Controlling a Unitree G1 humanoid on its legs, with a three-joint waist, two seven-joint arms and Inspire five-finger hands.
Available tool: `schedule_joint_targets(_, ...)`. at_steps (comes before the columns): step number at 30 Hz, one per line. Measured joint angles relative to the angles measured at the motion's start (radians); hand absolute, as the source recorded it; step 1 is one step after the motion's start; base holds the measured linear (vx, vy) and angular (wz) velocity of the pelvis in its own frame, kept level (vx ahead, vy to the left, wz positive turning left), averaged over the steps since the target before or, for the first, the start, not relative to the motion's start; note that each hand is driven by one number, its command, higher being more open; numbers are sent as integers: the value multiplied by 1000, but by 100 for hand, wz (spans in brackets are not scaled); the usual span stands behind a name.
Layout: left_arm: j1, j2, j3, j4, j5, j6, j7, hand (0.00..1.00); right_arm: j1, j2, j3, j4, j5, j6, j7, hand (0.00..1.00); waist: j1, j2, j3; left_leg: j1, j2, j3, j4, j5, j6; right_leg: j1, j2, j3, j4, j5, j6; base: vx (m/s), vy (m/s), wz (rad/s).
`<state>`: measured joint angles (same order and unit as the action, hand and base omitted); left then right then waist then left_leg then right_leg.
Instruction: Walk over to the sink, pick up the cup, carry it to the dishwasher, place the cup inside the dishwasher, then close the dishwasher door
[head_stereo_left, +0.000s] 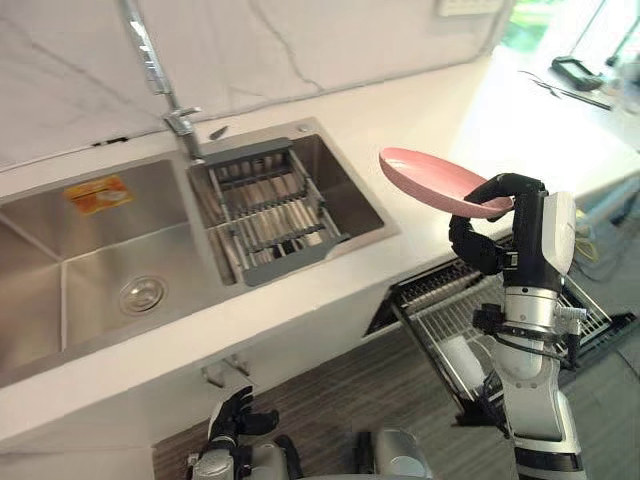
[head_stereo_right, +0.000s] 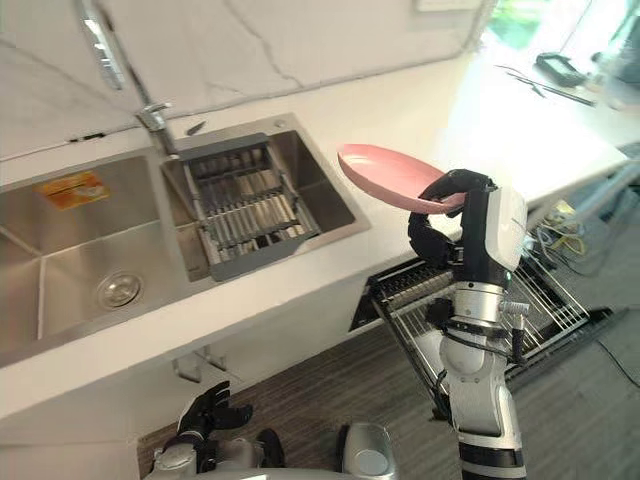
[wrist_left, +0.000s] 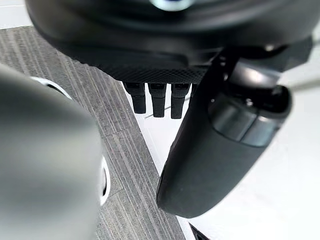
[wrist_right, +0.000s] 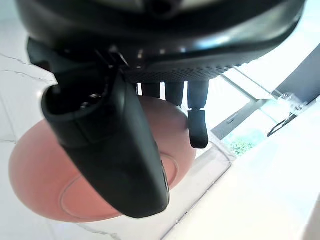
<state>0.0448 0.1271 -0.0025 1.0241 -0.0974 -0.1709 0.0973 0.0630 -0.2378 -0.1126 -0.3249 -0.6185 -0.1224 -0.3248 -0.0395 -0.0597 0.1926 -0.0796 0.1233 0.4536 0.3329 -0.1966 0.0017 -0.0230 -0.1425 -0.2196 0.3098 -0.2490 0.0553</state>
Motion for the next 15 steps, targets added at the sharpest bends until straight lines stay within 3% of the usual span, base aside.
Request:
schedule_joint_targets(1,12,-9,-2,-5,0,3,11,90,18,4,-1,6,-4,8,2,30,4,19,-15,-7,24,-9,8,11,-17,16,41,20,-63,42,-10,53,-125,-63)
schedule_joint_targets(5,16,-10,-6,-4,0,3,16,90,90,9,-27,-2,-4,11,1,30,-5,21,-20,29,44,-35,-14,27,-38,81,84,55,-164,93,-15,93,-71,-43)
schedule_joint_targets(15,21,-24,-48,-2,2,1,30,90,208,47,-191,-4,-3,23,-25,30,-12,25,-45,110,-11,-55,-115,55,-42,181,58,29,-270,120,10,81,20,7)
